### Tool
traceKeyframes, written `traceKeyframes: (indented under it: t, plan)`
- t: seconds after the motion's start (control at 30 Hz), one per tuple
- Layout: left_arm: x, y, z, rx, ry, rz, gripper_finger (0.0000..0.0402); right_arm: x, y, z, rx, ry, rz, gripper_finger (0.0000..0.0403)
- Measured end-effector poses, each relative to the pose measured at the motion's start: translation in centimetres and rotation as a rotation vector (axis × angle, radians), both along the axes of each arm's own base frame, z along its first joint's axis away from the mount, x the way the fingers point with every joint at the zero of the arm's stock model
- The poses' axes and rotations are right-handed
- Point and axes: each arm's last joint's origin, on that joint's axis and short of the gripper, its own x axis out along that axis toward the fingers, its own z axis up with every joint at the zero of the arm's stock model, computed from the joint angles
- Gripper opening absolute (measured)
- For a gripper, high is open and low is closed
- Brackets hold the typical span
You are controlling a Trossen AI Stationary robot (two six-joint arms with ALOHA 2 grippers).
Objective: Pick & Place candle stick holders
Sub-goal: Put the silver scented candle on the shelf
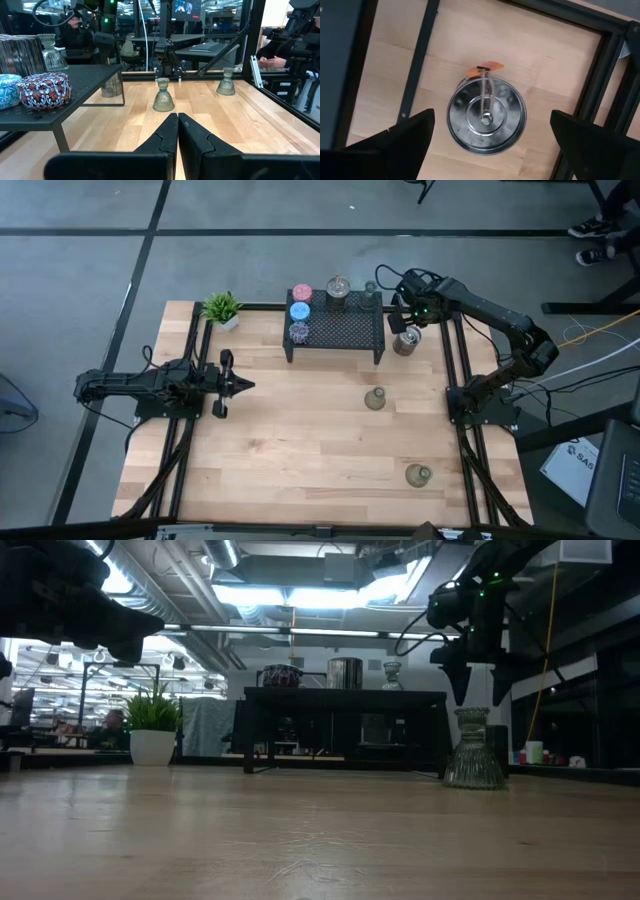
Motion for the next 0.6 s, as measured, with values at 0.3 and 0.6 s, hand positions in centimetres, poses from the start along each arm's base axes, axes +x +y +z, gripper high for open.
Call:
traceKeyframes:
  t: [0.3, 0.6]
  plan:
    - [0.0, 0.0, 0.0, 0.0, 0.0, 0.0, 0.0008, 0.7, -0.6, -1.3, 0.04, 0.029, 0.003, 0.04]
    - [0.0, 0.0, 0.0, 0.0, 0.0, 0.0, 0.0008, 1.0, -0.9, -2.3, 0.068, 0.059, 0.006, 0.04]
